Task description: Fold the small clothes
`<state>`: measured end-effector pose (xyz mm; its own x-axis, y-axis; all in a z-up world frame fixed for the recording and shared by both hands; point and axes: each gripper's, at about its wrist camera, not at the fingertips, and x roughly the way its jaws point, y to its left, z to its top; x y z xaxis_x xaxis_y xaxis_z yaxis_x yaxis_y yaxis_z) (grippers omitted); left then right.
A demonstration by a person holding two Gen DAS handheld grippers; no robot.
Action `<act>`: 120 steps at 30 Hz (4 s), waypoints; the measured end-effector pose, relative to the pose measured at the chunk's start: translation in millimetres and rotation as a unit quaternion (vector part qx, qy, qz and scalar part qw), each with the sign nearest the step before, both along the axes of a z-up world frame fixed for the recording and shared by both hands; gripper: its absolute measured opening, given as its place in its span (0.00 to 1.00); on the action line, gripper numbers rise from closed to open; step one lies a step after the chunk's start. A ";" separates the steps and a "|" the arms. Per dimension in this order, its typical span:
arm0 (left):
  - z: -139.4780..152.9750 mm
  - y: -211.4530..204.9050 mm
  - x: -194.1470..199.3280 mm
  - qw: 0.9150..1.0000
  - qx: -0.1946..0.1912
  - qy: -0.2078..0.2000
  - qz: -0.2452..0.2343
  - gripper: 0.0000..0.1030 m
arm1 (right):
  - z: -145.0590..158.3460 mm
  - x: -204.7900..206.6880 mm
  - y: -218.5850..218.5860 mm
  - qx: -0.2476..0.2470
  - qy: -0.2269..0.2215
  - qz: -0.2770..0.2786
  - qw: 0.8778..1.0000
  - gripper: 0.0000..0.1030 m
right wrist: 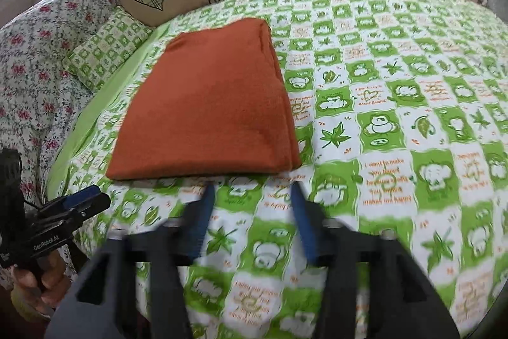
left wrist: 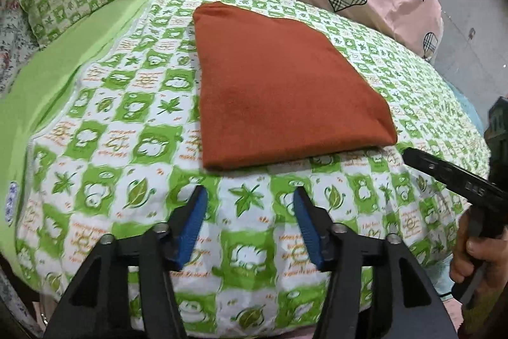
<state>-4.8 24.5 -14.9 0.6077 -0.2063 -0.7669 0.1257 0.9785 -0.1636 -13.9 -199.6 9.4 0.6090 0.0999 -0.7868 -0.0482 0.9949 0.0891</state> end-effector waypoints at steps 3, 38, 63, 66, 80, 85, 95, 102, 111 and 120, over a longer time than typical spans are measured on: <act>0.6 1.9 -6.6 1.000 0.023 0.001 0.010 0.77 | 0.7 -11.2 7.7 -0.007 0.002 0.007 1.000 0.57; 5.6 8.2 28.9 0.988 0.135 0.028 0.063 0.92 | 5.2 7.6 43.8 -0.059 0.019 0.050 0.997 0.86; 21.1 -3.2 70.5 0.985 0.156 0.015 0.066 0.93 | 14.9 61.6 58.3 -0.047 0.042 0.080 0.995 0.87; 22.0 -4.1 73.6 0.985 0.158 0.013 0.067 0.93 | 15.8 65.5 57.9 -0.044 0.042 0.079 0.995 0.87; 22.5 -4.6 93.2 0.986 0.149 0.016 0.070 0.93 | 21.1 86.2 57.1 -0.034 0.043 0.088 0.995 0.87; 22.3 -7.2 99.7 0.987 0.147 0.018 0.066 0.93 | 19.7 95.0 57.3 -0.034 0.045 0.090 0.994 0.87; 21.6 -12.5 110.9 0.987 0.146 0.020 0.062 0.93 | 16.4 104.7 57.8 -0.028 0.050 0.090 0.994 0.87; 22.6 -15.0 115.0 0.988 0.143 0.018 0.060 0.93 | 14.4 110.7 55.1 -0.023 0.054 0.088 0.994 0.87; 22.8 -15.2 117.3 0.988 0.138 0.018 0.059 0.93 | 15.4 113.4 56.5 -0.021 0.054 0.089 0.994 0.87; 25.0 -13.2 117.6 0.989 0.132 0.017 0.063 0.93 | 16.3 115.1 58.5 -0.023 0.055 0.092 0.994 0.87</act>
